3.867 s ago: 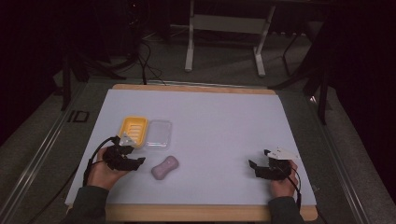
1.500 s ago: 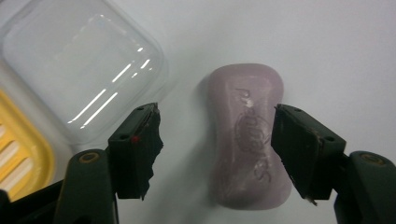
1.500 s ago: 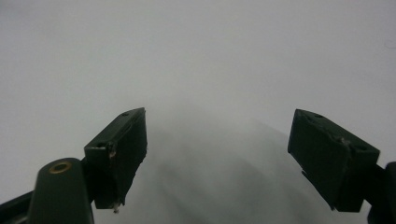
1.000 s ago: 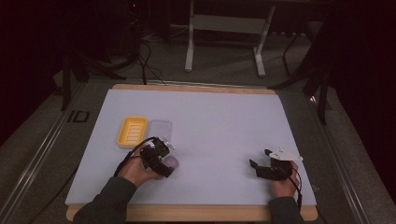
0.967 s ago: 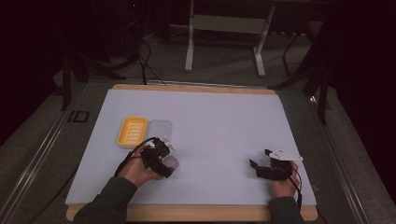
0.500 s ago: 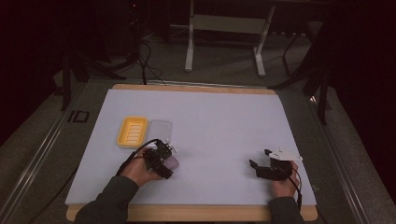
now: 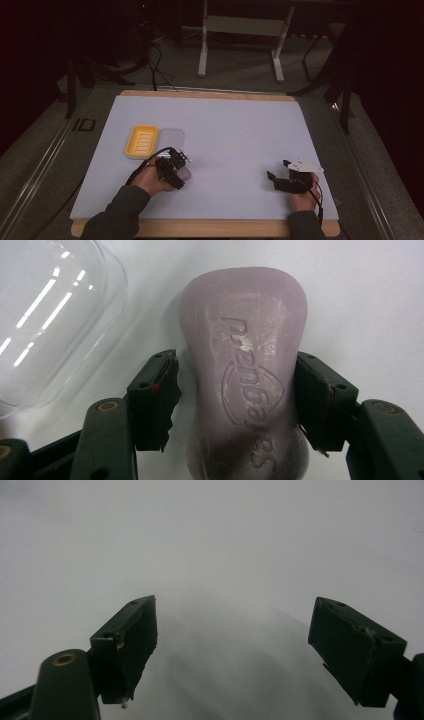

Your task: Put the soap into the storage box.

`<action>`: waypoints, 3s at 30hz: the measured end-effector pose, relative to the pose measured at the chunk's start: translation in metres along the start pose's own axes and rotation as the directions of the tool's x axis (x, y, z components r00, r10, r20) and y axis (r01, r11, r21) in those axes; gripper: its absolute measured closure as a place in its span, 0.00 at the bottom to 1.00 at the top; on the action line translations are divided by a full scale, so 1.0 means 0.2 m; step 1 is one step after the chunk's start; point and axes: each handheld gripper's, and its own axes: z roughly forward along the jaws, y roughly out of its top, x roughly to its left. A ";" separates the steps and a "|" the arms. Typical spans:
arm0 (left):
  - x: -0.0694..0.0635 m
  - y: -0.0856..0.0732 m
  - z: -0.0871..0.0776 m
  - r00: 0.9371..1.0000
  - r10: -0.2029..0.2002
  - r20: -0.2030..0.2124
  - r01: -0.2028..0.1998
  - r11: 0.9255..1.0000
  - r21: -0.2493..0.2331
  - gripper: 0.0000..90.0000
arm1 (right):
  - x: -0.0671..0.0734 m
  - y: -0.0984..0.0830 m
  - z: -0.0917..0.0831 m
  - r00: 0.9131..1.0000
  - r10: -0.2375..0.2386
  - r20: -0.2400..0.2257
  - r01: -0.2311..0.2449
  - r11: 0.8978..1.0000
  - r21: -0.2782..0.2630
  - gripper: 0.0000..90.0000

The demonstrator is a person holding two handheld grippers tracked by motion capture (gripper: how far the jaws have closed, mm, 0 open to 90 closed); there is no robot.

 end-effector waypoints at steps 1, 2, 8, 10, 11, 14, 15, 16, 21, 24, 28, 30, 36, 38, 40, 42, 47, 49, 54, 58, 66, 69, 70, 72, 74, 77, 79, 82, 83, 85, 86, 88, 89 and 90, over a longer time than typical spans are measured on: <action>0.01 0.00 0.00 1.000 -0.001 -0.001 0.001 1.000 -0.001 0.44 | 0.00 0.00 0.00 1.000 0.001 0.000 -0.001 1.000 0.000 0.21; 0.01 0.00 0.00 1.000 -0.004 -0.001 0.004 1.000 0.001 0.44 | 0.00 0.00 0.00 1.000 0.001 0.000 -0.001 1.000 -0.001 0.22; 0.04 0.01 0.00 1.000 -0.007 0.006 0.007 1.000 0.018 0.47 | 0.00 0.00 0.00 1.000 0.000 0.000 0.000 1.000 0.000 0.22; 0.05 0.02 0.00 1.000 -0.009 0.018 0.009 1.000 0.023 0.49 | 0.00 0.00 0.00 1.000 0.000 -0.001 0.000 1.000 0.000 0.22; 0.05 0.02 0.00 1.000 -0.010 0.023 0.009 1.000 0.026 0.50 | 0.00 0.00 0.00 1.000 0.000 -0.001 0.000 1.000 0.000 0.22; 0.06 0.03 0.00 0.999 -0.003 0.032 0.001 0.999 0.040 0.50 | 0.00 0.00 0.00 1.000 0.001 -0.001 -0.001 1.000 0.001 0.22; 0.06 0.03 0.00 0.999 0.002 0.034 -0.003 0.999 0.044 0.50 | 0.00 0.00 0.00 1.000 0.000 -0.001 0.000 1.000 0.002 0.22; 0.06 0.04 0.00 0.999 0.005 0.037 -0.006 0.999 0.050 0.51 | 0.00 0.00 0.00 1.000 0.000 -0.001 0.000 1.000 0.002 0.22; 0.07 0.05 0.00 0.999 0.016 0.046 -0.019 0.997 0.073 0.52 | 0.00 0.00 0.00 1.000 -0.002 -0.001 0.002 1.000 0.003 0.22; 0.07 0.07 0.01 0.998 0.030 0.049 -0.034 0.995 0.096 0.53 | 0.00 0.00 0.00 1.000 -0.002 -0.002 0.002 1.000 0.005 0.22; 0.08 0.08 0.01 0.998 0.034 0.052 -0.040 0.993 0.115 0.54 | 0.00 0.00 0.00 1.000 -0.003 -0.002 0.003 1.000 0.005 0.22; 0.08 0.09 0.01 0.998 0.035 0.052 -0.041 0.992 0.119 0.54 | 0.00 0.00 0.00 1.000 -0.003 -0.002 0.003 1.000 0.006 0.22; 0.07 0.09 0.01 0.998 0.047 0.047 -0.052 0.992 0.118 0.55 | 0.00 0.00 0.00 1.000 -0.004 -0.002 0.004 1.000 0.008 0.22; 0.07 0.09 0.01 0.998 0.052 0.047 -0.058 0.991 0.120 0.55 | 0.00 0.00 0.00 1.000 -0.004 -0.002 0.004 1.000 0.007 0.22; 0.08 0.09 0.01 0.998 0.054 0.044 -0.059 0.991 0.121 0.55 | 0.00 0.00 0.00 1.000 -0.004 -0.002 0.004 1.000 0.007 0.22; 0.08 0.09 0.01 0.998 0.054 0.045 -0.059 0.991 0.121 0.55 | 0.00 0.00 0.00 1.000 -0.003 -0.001 0.004 1.000 0.007 0.22; 0.08 0.09 0.00 0.998 0.059 0.039 -0.064 0.989 0.130 0.55 | 0.00 0.00 0.00 1.000 -0.005 -0.002 0.005 1.000 0.007 0.22; 0.08 0.09 -0.01 0.998 0.060 0.026 -0.063 0.989 0.133 0.55 | 0.00 0.00 0.00 1.000 -0.005 -0.002 0.005 1.000 0.007 0.22; 0.08 0.09 -0.01 0.998 0.062 0.025 -0.064 0.989 0.131 0.55 | 0.00 0.00 0.00 1.000 -0.006 -0.002 0.006 1.000 0.007 0.22; 0.09 0.09 -0.01 0.997 0.066 0.028 -0.069 0.989 0.134 0.55 | 0.00 0.00 0.00 1.000 -0.005 -0.002 0.005 1.000 0.006 0.22; 0.09 0.10 -0.03 0.998 0.059 0.032 -0.062 0.991 0.122 0.55 | 0.00 0.00 0.00 1.000 -0.005 -0.002 0.005 1.000 0.005 0.22; 0.09 0.10 -0.05 0.998 0.058 0.031 -0.061 0.991 0.117 0.55 | 0.00 0.00 0.00 1.000 -0.005 -0.002 0.005 1.000 0.005 0.22; 0.09 0.10 -0.05 0.998 0.056 0.033 -0.060 0.992 0.115 0.55 | 0.00 0.00 0.00 1.000 -0.005 -0.002 0.005 1.000 0.005 0.22; 0.10 0.10 -0.06 0.998 0.059 0.033 -0.062 0.992 0.111 0.55 | 0.00 0.00 0.00 1.000 -0.005 -0.002 0.005 1.000 0.005 0.22; 0.10 0.10 -0.08 0.998 0.056 0.035 -0.060 0.992 0.107 0.55 | 0.00 0.00 0.00 1.000 -0.006 -0.002 0.006 1.000 0.005 0.22; 0.11 0.11 -0.09 0.998 0.051 0.038 -0.055 0.994 0.100 0.55 | 0.00 0.00 0.00 1.000 -0.006 -0.002 0.006 1.000 0.005 0.22; 0.11 0.11 -0.10 0.998 0.046 0.038 -0.049 0.994 0.095 0.55 | 0.00 0.00 0.00 1.000 -0.006 -0.002 0.006 1.000 0.005 0.21; 0.13 0.11 -0.11 0.998 0.044 0.037 -0.048 0.994 0.096 0.55 | 0.00 0.00 0.00 1.000 -0.006 -0.002 0.006 1.000 0.005 0.22; 0.13 0.11 -0.11 0.998 0.043 0.035 -0.046 0.994 0.097 0.55 | 0.00 0.00 0.00 1.000 -0.006 -0.002 0.006 1.000 0.005 0.22; 0.14 0.11 -0.11 0.999 0.036 0.037 -0.040 0.995 0.094 0.55 | 0.00 0.00 0.00 1.000 -0.005 -0.002 0.005 1.000 0.005 0.22; 0.14 0.11 -0.12 0.999 0.033 0.039 -0.037 0.995 0.093 0.55 | 0.00 0.00 0.00 1.000 -0.006 -0.002 0.006 1.000 0.005 0.22; 0.14 0.11 -0.12 0.999 0.030 0.043 -0.034 0.995 0.094 0.55 | 0.00 0.00 0.00 1.000 -0.006 -0.002 0.006 1.000 0.005 0.22; 0.15 0.11 -0.12 0.999 0.028 0.041 -0.032 0.995 0.093 0.55 | 0.00 0.00 0.00 1.000 -0.006 -0.002 0.006 1.000 0.005 0.22; 0.15 0.11 -0.13 0.999 0.026 0.042 -0.030 0.995 0.092 0.55 | 0.00 0.00 0.00 1.000 -0.006 -0.002 0.006 1.000 0.005 0.22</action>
